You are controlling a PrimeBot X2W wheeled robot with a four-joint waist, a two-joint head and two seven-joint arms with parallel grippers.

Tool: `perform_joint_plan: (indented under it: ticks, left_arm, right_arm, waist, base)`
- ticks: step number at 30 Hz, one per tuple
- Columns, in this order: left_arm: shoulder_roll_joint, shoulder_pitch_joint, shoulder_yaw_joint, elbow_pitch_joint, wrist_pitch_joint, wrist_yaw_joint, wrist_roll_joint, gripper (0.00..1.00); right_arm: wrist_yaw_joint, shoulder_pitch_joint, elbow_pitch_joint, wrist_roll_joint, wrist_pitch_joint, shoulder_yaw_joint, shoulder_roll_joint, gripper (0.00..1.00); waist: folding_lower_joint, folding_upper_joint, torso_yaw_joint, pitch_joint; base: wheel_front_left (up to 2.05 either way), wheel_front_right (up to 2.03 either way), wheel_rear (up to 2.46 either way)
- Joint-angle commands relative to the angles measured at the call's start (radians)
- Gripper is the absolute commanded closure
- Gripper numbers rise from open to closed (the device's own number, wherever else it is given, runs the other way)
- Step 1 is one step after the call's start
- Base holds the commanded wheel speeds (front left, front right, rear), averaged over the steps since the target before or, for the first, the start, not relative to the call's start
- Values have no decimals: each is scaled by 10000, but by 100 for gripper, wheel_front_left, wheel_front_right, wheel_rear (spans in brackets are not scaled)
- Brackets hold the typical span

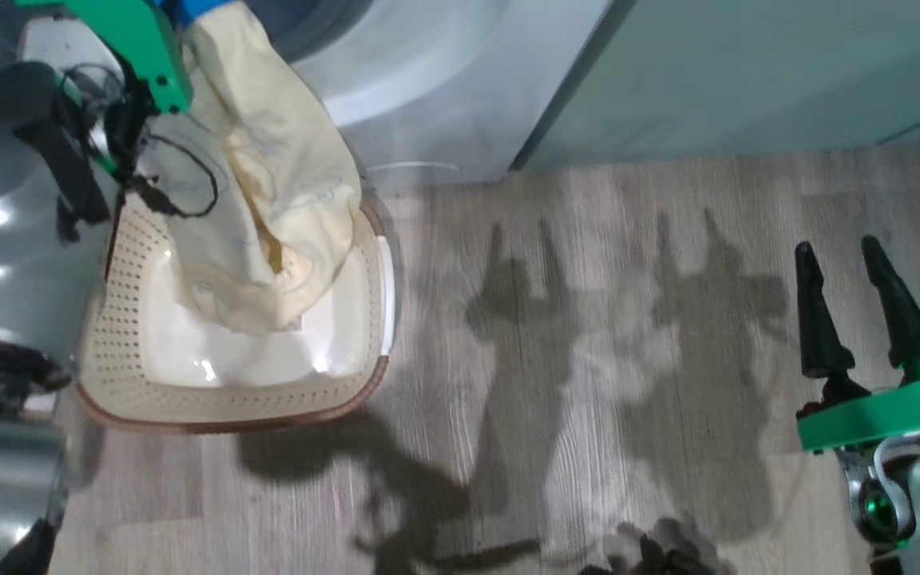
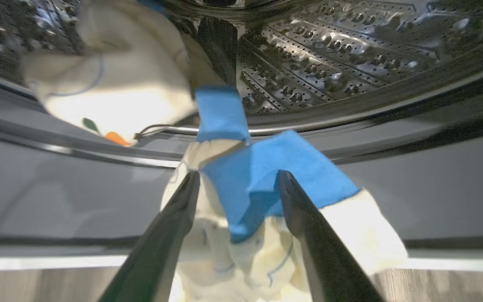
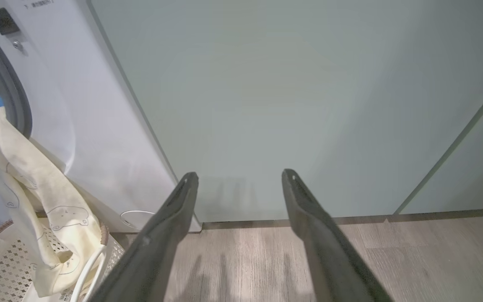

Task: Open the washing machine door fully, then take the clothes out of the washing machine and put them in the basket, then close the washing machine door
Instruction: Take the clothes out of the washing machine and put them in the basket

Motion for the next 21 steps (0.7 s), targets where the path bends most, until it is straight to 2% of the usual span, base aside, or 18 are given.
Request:
perform_joint_plan:
  ticks: [1,15,16,17,21]
  left_arm:
    - [371,-596,143,-106,-130,-39,95,0]
    - [96,-1705,-152,1651,-450,-428,87,0]
    - [52,-1725,-206,1839,-527,-522,85,76]
    - [35,-1725,-230,1928,-580,-575,81,100]
    - [-131,-1669,-249,2149,-1005,-862,-23,100]
  right_arm:
    - [35,-130,-323,60,-95,99,-36,0]
    - [35,-433,-310,45,-95,90,135,0]
    - [35,-439,-280,39,-95,99,140,0]
    - [35,-439,-267,34,-95,98,140,0]
    - [35,-378,-211,6,-95,68,108,0]
  waist:
    - [-2,0,-137,322]
    - [-2,0,-215,951]
    - [-2,0,-209,920]
    - [-2,0,-203,893]
    - [-2,0,-142,692]
  base:
    - [0,0,0]
    - [0,0,0]
    - [0,0,0]
    - [0,0,0]
    - [0,0,0]
